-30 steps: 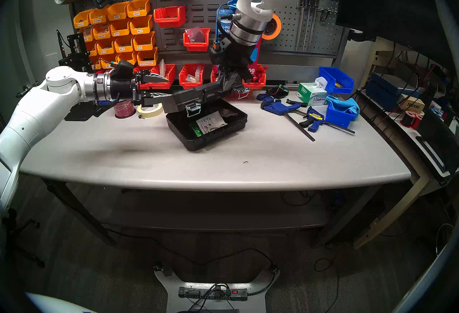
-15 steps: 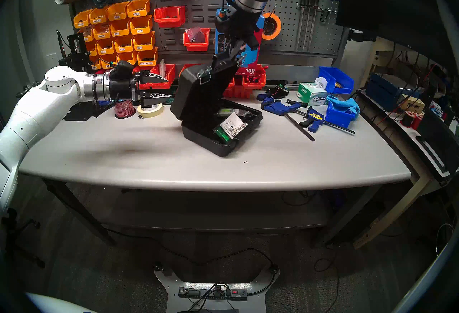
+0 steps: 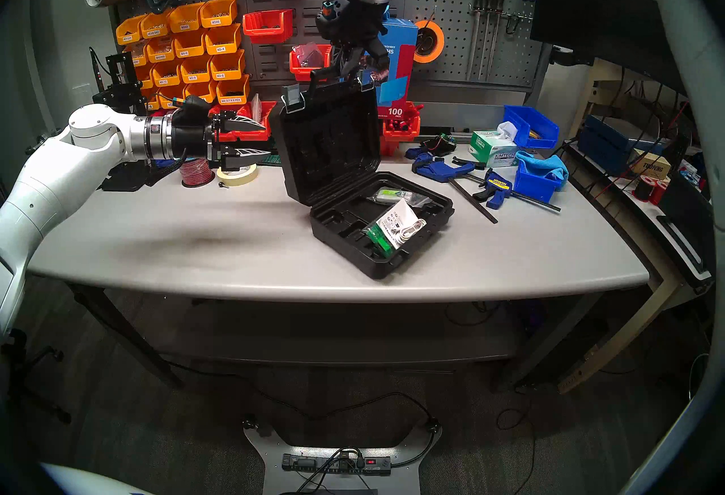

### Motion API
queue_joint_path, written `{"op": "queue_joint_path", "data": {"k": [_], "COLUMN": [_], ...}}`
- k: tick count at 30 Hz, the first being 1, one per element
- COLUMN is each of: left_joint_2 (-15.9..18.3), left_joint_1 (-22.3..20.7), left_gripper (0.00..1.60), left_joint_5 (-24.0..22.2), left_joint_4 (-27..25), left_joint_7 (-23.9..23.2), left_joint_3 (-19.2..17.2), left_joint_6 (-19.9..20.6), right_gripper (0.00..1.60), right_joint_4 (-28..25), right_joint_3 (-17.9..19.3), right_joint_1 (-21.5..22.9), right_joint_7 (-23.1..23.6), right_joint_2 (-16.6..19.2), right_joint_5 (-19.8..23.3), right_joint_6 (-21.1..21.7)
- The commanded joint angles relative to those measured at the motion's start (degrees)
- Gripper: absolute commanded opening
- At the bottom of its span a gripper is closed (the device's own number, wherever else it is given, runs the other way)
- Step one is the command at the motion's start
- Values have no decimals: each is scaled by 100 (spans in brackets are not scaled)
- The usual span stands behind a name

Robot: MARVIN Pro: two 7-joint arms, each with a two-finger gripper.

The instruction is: Open the tool box

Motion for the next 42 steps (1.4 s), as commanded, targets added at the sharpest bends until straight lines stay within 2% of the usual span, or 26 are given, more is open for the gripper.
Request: {"op": "queue_joint_path", "data": {"k": [1,4,8,16,30,42], "left_joint_2": [146,175,194,215,259,337], "left_joint_1": [27,49,58,53,94,145], "left_gripper": [160,160,160,160,160,160], "left_joint_5": [-121,-138,-151,-150,-174,-216], "left_joint_4": [-126,-164,-184,-213,-282,-353], "left_joint_7": [63,93,101,106,170,216], "left_joint_3": [-117,-121,-117,-101,-118,-116], "left_joint_6": [-3,6,2,8,31,38], "right_gripper": [0,0,0,0,0,0], "right_joint_4": [662,807,1176,843,657,365], "right_joint_3": [102,132,216,266,223,185], "right_joint_1": [-317,-456,-751,-939,-1160,-1151], "right_joint_7": [316,477,921,1204,1228,1172], "right_joint_2": [-83,-84,-84,-204,-235,-256], "right_joint_5": [67,102,192,229,189,150], "right_joint_6": [-25,-3,-35,-129,-165,-229]}}
